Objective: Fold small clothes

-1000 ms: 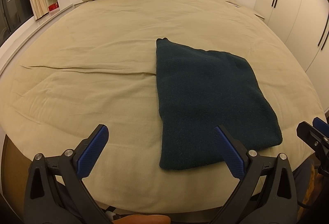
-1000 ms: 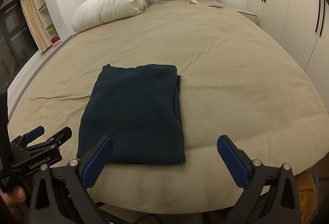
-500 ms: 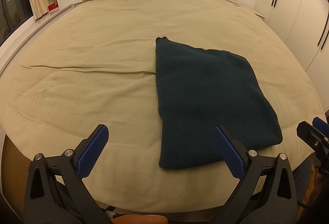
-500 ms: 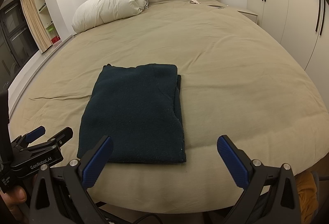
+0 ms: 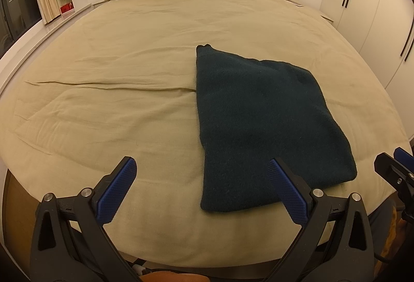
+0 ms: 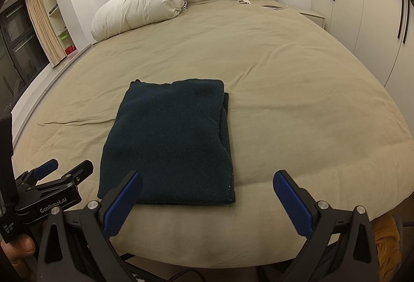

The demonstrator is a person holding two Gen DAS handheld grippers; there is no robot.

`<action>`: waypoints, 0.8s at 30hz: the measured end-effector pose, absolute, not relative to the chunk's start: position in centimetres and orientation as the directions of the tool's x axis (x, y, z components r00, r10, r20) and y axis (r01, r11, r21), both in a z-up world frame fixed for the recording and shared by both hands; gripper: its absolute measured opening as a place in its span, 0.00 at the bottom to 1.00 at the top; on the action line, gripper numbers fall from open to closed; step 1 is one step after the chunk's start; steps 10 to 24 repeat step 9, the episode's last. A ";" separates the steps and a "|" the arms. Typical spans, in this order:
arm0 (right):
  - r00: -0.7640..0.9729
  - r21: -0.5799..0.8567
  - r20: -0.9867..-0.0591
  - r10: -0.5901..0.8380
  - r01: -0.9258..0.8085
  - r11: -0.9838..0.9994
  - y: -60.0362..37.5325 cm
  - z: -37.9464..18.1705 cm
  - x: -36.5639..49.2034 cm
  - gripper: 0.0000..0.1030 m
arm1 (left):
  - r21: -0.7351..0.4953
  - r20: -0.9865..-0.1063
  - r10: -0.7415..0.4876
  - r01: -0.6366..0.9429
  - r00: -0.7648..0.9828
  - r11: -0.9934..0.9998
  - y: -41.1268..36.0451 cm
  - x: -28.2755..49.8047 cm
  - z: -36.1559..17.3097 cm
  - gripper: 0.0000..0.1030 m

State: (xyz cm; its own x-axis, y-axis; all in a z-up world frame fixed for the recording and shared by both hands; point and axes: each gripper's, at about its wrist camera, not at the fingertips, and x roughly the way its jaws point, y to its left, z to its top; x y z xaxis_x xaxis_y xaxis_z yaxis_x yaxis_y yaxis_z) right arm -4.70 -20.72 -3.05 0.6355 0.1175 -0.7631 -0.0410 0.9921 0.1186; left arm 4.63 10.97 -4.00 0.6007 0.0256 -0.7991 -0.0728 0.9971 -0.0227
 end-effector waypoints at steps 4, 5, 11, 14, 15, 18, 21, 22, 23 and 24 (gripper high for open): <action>0.635 0.119 -0.763 0.118 -0.041 0.992 -20.7 -3.1 -4.8 1.00 | -0.021 -0.801 0.024 -0.069 0.598 0.997 10.9 4.5 -4.0 1.00; 0.635 0.119 -0.763 0.118 -0.042 0.992 -20.7 -3.1 -4.8 1.00 | -0.023 -0.802 0.023 -0.069 0.597 0.997 11.0 4.5 -4.0 1.00; 0.636 0.119 -0.763 0.118 -0.040 0.992 -20.6 -3.1 -4.9 1.00 | -0.026 -0.800 0.023 -0.072 0.600 0.997 11.2 4.4 -3.9 1.00; 0.636 0.119 -0.763 0.118 -0.040 0.992 -20.6 -3.1 -4.9 1.00 | -0.026 -0.800 0.023 -0.072 0.600 0.997 11.2 4.4 -3.9 1.00; 0.636 0.119 -0.763 0.118 -0.040 0.992 -20.6 -3.1 -4.9 1.00 | -0.026 -0.800 0.023 -0.072 0.600 0.997 11.2 4.4 -3.9 1.00; 0.636 0.119 -0.763 0.118 -0.040 0.992 -20.6 -3.1 -4.9 1.00 | -0.026 -0.800 0.023 -0.072 0.600 0.997 11.2 4.4 -3.9 1.00; 0.636 0.119 -0.763 0.118 -0.040 0.992 -20.6 -3.1 -4.9 1.00 | -0.026 -0.800 0.023 -0.072 0.600 0.997 11.2 4.4 -3.9 1.00; 0.636 0.119 -0.763 0.118 -0.040 0.992 -20.6 -3.1 -4.9 1.00 | -0.026 -0.800 0.023 -0.072 0.600 0.997 11.2 4.4 -3.9 1.00; 0.636 0.119 -0.763 0.118 -0.040 0.992 -20.6 -3.1 -4.9 1.00 | -0.026 -0.800 0.023 -0.072 0.600 0.997 11.2 4.4 -3.9 1.00; 0.636 0.119 -0.763 0.118 -0.040 0.992 -20.6 -3.1 -4.9 1.00 | -0.026 -0.800 0.023 -0.072 0.600 0.997 11.2 4.4 -3.9 1.00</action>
